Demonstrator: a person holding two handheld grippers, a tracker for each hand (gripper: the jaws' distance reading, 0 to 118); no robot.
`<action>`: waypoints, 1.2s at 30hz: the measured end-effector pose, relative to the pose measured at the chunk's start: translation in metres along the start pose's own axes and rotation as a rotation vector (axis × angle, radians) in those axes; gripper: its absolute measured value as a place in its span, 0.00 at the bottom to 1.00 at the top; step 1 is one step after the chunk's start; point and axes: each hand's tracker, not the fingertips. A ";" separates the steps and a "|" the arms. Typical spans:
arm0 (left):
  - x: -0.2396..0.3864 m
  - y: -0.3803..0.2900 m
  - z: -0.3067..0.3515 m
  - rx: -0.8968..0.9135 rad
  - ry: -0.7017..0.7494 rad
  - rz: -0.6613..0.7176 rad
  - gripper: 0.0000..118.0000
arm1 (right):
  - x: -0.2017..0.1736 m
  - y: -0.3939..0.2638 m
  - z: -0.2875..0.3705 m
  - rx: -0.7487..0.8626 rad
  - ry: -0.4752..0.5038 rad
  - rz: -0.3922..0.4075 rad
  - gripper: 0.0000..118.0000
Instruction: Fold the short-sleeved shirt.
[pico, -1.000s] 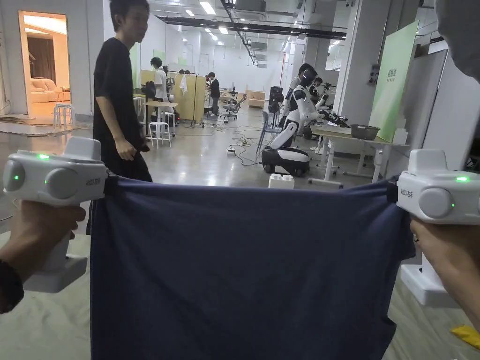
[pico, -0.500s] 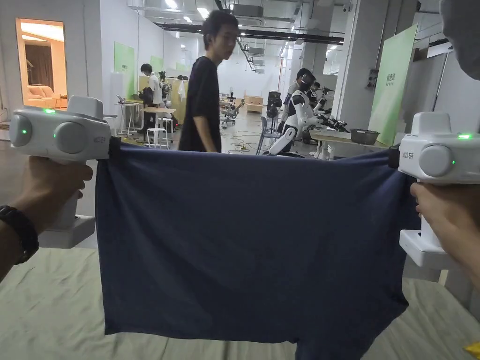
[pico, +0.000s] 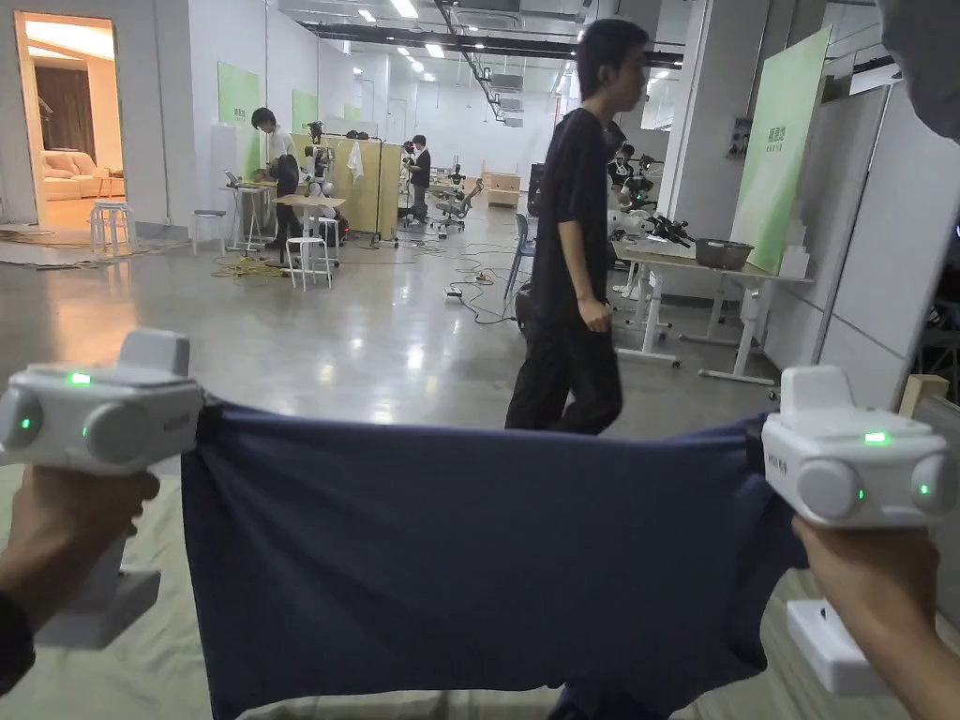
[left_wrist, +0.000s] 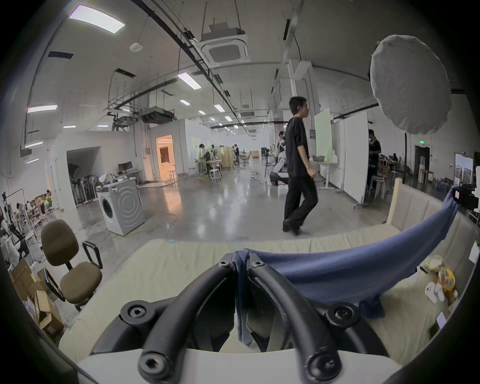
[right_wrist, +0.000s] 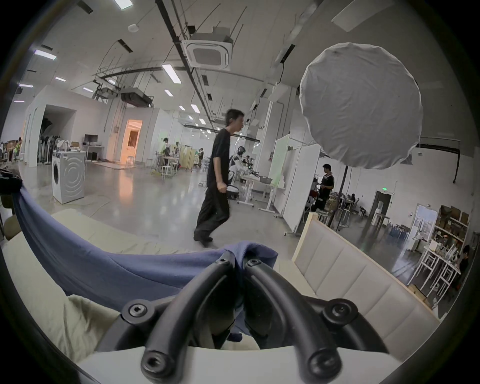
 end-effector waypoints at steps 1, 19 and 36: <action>-0.002 -0.015 0.002 -0.020 -0.014 0.002 0.06 | 0.001 -0.012 -0.006 -0.021 0.010 0.012 0.04; -0.038 -0.187 0.118 -0.065 -0.058 0.069 0.06 | -0.007 -0.144 0.175 -0.092 0.115 0.015 0.04; -0.046 -0.363 0.218 -0.342 -0.064 0.066 0.06 | -0.049 -0.304 0.280 -0.482 0.188 0.119 0.04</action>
